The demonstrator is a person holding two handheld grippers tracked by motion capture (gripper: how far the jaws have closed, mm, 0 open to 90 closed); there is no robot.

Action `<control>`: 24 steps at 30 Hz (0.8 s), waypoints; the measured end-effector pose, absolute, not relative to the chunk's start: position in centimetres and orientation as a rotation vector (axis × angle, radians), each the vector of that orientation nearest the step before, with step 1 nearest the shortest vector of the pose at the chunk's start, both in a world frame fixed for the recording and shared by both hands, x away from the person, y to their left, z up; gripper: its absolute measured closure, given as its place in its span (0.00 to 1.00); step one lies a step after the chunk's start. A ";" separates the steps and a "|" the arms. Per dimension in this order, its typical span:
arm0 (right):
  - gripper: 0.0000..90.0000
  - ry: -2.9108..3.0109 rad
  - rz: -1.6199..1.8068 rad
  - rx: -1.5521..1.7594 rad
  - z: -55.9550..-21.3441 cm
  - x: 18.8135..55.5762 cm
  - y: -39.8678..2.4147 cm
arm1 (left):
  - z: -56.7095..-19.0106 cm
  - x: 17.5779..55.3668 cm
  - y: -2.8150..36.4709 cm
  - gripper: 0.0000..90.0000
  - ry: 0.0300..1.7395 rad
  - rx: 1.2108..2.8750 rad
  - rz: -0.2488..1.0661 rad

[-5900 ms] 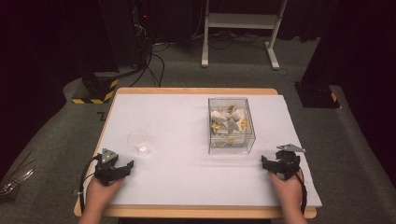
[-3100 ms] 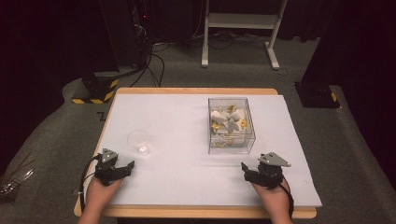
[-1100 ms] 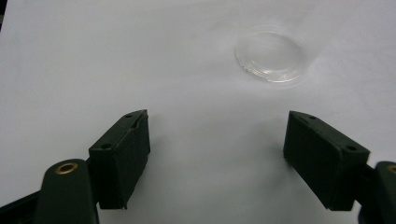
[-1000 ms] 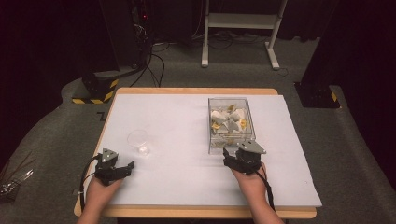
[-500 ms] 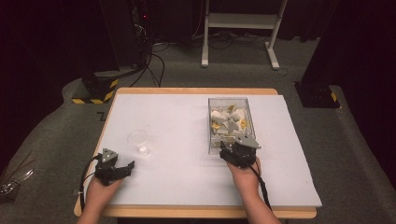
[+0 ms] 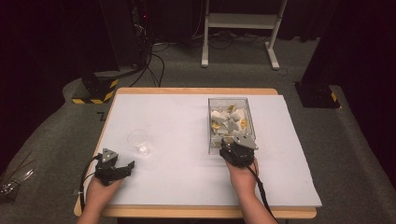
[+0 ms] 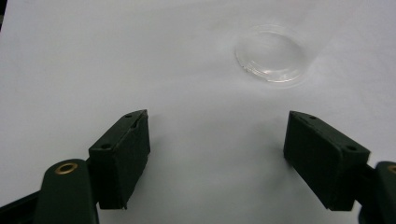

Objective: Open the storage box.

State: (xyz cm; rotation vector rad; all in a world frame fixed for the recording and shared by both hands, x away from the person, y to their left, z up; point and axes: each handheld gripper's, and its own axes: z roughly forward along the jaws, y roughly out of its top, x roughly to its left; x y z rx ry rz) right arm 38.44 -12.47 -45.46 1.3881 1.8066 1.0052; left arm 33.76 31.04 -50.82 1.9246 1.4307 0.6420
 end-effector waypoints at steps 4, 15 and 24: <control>0.36 1.803 1.000 1.390 -45.5 38.4 -12.4 | -50.8 33.8 31.0 0.26 1.431 1.925 0.643; 0.36 1.811 1.002 1.394 -45.4 38.3 -12.5 | -50.8 33.8 31.0 0.26 1.431 1.923 0.644; 0.36 1.817 1.005 1.384 -45.4 38.0 -12.6 | -50.8 33.8 31.0 0.25 1.431 1.924 0.644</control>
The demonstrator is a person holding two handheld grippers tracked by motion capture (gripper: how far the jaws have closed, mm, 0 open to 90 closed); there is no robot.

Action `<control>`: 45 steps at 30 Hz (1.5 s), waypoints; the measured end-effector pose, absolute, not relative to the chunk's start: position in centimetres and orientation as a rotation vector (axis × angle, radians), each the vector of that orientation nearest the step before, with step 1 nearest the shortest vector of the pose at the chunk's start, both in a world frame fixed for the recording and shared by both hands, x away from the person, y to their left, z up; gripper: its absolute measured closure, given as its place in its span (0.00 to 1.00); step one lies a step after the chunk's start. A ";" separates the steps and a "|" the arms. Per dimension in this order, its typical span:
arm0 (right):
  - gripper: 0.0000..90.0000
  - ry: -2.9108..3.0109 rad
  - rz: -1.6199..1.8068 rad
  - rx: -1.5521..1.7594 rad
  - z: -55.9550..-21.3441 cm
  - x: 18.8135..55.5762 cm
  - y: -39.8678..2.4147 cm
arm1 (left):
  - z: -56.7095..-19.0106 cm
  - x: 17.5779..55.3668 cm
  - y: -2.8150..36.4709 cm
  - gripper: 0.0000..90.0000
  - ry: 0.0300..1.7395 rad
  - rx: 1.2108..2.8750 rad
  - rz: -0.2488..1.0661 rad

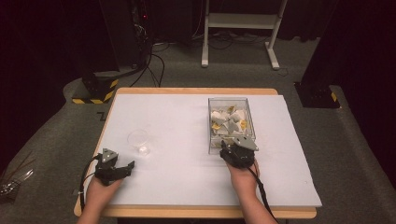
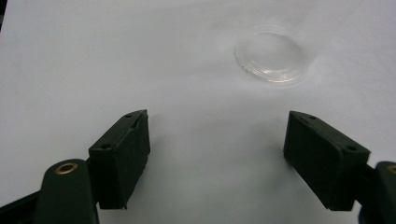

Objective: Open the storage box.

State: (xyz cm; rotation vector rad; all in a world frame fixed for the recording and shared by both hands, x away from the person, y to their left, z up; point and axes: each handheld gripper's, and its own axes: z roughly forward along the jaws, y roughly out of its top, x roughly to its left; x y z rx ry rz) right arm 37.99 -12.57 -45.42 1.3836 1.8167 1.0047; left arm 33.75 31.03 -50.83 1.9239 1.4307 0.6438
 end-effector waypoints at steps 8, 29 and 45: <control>0.36 1.820 1.014 1.378 -45.5 37.1 -12.8 | -50.8 33.8 31.0 0.25 1.431 1.923 0.644; 0.36 1.825 1.043 1.348 -45.7 33.8 -13.4 | -50.8 33.7 31.0 0.26 1.430 1.925 0.643; 0.36 1.838 1.061 1.332 -45.8 31.6 -13.8 | -50.8 33.7 31.0 0.26 1.430 1.925 0.643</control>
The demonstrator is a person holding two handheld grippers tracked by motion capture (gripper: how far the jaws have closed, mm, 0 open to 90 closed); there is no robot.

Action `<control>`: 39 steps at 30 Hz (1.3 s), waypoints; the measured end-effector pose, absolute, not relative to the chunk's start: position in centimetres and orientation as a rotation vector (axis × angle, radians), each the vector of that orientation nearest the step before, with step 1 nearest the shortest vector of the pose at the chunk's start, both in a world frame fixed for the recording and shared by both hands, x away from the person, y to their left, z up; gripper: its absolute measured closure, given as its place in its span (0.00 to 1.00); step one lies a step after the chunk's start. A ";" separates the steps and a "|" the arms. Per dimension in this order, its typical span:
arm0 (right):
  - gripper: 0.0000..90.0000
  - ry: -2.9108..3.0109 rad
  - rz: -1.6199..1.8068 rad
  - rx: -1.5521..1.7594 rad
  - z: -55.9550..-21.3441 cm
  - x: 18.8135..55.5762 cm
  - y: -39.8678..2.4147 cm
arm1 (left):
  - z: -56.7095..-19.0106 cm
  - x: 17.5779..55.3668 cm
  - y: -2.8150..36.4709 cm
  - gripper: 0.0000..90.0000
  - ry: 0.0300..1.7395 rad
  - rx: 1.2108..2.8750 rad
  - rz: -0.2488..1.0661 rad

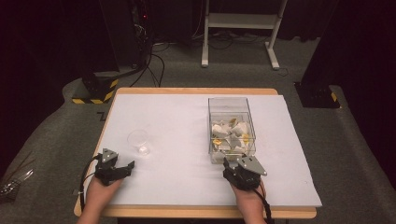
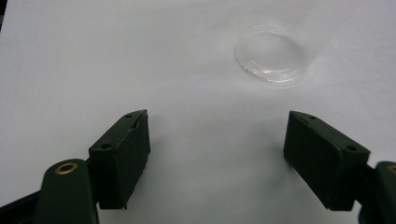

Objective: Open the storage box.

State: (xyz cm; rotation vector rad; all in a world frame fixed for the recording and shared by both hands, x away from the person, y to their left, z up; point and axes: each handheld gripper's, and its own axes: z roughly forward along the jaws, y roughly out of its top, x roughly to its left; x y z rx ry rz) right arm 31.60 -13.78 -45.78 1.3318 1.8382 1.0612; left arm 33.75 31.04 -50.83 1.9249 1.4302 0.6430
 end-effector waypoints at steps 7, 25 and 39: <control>0.36 1.843 1.068 1.322 -45.8 30.7 -14.0 | -50.8 33.7 31.0 0.26 1.431 1.924 0.644; 0.37 1.861 1.087 1.295 -45.9 29.2 -14.3 | -50.8 33.7 31.0 0.26 1.431 1.924 0.645; 0.44 1.844 1.102 1.288 -45.7 28.4 -15.2 | -50.8 33.7 31.0 0.26 1.431 1.924 0.645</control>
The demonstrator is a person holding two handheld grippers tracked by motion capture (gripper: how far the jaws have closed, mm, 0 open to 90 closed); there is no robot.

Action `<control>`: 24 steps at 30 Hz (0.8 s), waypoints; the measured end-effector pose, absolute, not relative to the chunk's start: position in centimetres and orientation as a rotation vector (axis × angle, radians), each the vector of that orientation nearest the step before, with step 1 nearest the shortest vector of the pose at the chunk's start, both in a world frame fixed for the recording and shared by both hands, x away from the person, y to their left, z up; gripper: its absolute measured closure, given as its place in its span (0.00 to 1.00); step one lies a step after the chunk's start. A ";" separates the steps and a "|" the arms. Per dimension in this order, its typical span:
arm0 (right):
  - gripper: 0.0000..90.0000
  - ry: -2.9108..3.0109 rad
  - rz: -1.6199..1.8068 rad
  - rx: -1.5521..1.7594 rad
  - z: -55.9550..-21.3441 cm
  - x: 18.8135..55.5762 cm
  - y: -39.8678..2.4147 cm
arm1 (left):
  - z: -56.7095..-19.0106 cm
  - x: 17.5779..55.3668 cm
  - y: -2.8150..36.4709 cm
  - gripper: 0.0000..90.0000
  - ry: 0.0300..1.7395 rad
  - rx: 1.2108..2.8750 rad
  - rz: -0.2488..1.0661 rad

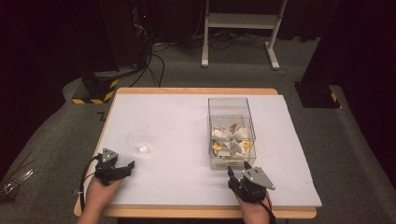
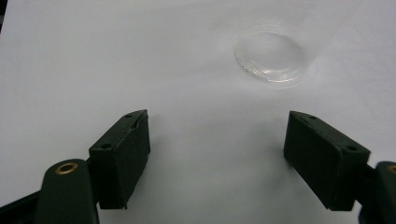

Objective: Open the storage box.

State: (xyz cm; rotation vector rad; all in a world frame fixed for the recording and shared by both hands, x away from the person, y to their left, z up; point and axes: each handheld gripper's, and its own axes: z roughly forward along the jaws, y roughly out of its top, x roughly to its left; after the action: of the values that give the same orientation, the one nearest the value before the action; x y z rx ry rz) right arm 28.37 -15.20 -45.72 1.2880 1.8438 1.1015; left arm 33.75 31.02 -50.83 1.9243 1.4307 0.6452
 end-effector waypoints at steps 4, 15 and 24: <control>0.45 1.833 1.112 1.281 -45.4 27.8 -15.9 | -50.8 33.7 31.0 0.26 1.431 1.924 0.645; 0.51 1.756 1.183 1.309 -43.3 29.5 -19.2 | -50.8 33.8 31.0 0.26 1.431 1.925 0.646; 0.55 1.744 1.142 1.325 -42.6 32.9 -20.0 | -50.8 33.8 31.0 0.26 1.431 1.924 0.645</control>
State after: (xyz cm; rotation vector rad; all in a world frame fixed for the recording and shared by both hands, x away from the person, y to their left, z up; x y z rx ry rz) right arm 32.92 -20.03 -42.65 1.3250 1.7436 1.1422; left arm 33.75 31.03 -50.84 1.9238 1.4312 0.6446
